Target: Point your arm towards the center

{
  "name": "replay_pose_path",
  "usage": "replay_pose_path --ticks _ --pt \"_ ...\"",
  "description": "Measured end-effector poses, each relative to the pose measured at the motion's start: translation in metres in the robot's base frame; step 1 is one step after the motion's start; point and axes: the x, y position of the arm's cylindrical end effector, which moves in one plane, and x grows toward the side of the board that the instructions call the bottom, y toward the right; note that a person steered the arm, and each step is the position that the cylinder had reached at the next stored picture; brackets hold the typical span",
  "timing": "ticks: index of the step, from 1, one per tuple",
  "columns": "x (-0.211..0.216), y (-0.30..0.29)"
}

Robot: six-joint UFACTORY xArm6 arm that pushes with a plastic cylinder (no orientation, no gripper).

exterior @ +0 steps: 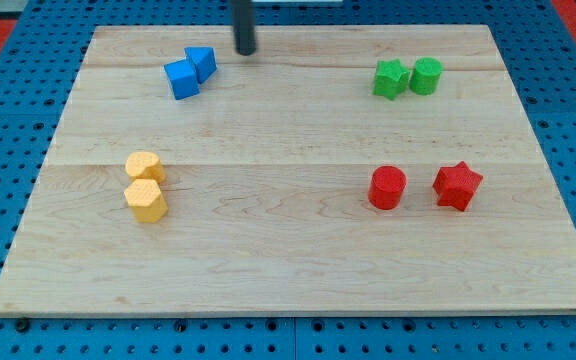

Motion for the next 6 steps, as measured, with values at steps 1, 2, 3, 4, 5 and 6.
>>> replay_pose_path --ticks 1,2,3,4,5,6 --pt "0.000 0.001" --pt "0.022 0.000" --pt "0.070 0.000" --pt "0.103 0.000" --pt "0.109 0.000" --pt "0.124 0.000"
